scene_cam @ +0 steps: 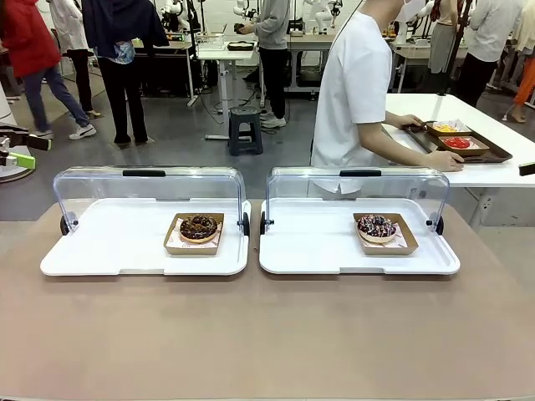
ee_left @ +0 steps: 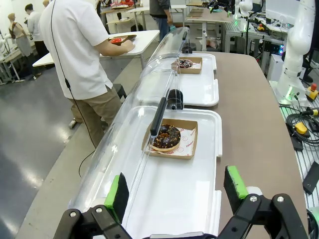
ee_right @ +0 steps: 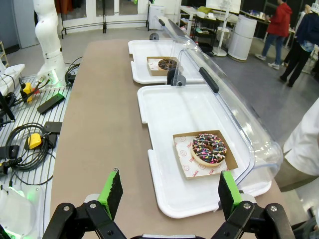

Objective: Provide the desired donut to the person.
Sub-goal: Place the picked Paper togo box onto the Handle tray extended by the person.

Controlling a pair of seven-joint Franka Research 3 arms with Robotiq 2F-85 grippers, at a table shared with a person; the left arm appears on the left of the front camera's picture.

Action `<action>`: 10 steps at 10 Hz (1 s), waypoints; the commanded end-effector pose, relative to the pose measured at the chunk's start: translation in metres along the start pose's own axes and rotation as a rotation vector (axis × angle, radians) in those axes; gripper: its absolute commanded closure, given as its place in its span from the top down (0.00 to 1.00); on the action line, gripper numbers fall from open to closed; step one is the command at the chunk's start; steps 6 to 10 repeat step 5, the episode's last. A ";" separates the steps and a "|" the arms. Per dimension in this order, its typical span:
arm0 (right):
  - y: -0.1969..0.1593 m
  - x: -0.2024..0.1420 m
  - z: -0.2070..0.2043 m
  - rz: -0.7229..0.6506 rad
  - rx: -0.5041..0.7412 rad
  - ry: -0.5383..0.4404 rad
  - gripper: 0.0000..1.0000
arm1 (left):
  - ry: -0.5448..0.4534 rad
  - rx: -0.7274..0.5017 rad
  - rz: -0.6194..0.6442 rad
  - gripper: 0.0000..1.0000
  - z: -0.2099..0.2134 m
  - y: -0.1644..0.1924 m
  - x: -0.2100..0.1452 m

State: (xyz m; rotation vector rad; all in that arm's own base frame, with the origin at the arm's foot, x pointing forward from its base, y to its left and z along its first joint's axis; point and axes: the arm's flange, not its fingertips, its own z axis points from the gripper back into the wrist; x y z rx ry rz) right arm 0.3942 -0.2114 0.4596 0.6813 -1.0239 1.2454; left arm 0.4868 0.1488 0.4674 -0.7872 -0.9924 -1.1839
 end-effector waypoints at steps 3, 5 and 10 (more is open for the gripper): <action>0.001 0.002 0.000 -0.019 0.005 -0.007 1.00 | -0.004 -0.003 0.001 1.00 0.001 -0.001 0.000; 0.001 0.002 0.000 -0.019 0.005 -0.007 1.00 | -0.004 -0.003 0.001 1.00 0.001 -0.001 0.000; 0.001 0.002 0.000 -0.019 0.005 -0.007 1.00 | -0.004 -0.003 0.001 1.00 0.001 -0.001 0.000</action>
